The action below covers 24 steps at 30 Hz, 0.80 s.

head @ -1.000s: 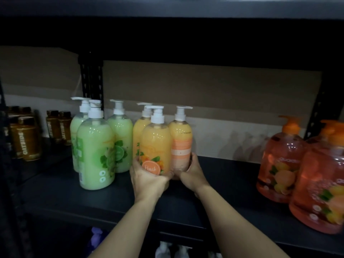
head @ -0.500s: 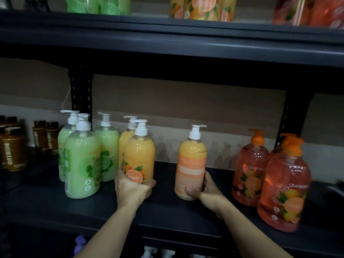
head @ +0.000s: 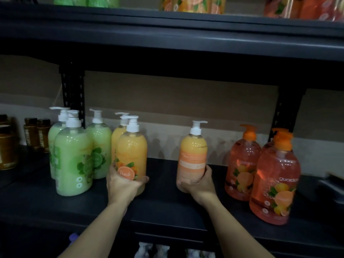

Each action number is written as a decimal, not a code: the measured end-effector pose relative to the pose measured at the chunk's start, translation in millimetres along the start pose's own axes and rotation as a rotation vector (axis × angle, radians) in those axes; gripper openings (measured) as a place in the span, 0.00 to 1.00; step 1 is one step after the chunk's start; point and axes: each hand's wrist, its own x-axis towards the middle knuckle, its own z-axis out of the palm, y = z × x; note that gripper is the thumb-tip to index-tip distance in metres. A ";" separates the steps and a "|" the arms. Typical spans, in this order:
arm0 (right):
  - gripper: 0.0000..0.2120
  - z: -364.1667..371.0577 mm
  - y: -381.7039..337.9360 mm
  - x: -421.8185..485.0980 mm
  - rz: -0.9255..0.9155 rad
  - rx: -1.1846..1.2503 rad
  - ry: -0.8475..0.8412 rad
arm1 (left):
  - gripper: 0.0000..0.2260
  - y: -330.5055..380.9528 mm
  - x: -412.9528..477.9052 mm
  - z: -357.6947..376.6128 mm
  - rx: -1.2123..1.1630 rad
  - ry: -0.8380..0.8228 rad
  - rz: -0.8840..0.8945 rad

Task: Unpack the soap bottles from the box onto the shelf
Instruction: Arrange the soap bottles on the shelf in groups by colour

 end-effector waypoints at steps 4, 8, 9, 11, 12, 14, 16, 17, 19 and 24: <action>0.51 -1.8 1.1 0.8 -0.010 -0.038 0.007 | 0.54 1.2 -0.3 -2.9 -0.027 -0.034 -0.032; 0.50 -2.2 2.3 1.8 -0.019 -0.041 0.012 | 0.57 -0.5 -0.2 -5.5 -0.058 -0.082 -0.039; 0.50 -1.9 2.0 1.4 -0.022 -0.044 0.016 | 0.56 -0.7 -0.4 -6.0 -0.058 -0.083 -0.034; 0.50 -1.2 2.5 1.8 -0.032 -0.062 0.034 | 0.54 -1.6 -0.3 -6.1 -0.054 -0.081 -0.033; 0.51 -0.6 2.8 1.6 -0.036 -0.078 0.041 | 0.54 -1.9 -0.2 -6.3 -0.046 -0.080 -0.033; 0.53 0.1 2.9 1.7 -0.041 -0.091 0.047 | 0.51 0.2 -2.1 -4.9 -0.021 -0.085 -0.028; 0.53 -0.2 2.4 1.4 -0.040 -0.094 0.044 | 0.49 3.2 -4.9 -1.6 0.008 -0.096 -0.010; 0.53 -0.2 2.4 1.5 -0.044 -0.095 0.046 | 0.50 5.8 -6.9 0.7 0.028 -0.106 0.008; 0.53 -0.7 1.8 1.9 -0.052 -0.094 0.043 | 0.52 12.9 -12.0 7.2 0.056 -0.124 0.031; 0.52 -2.6 0.6 1.4 -0.060 -0.087 0.032 | 0.47 25.5 -19.0 35.9 0.044 -0.163 -0.016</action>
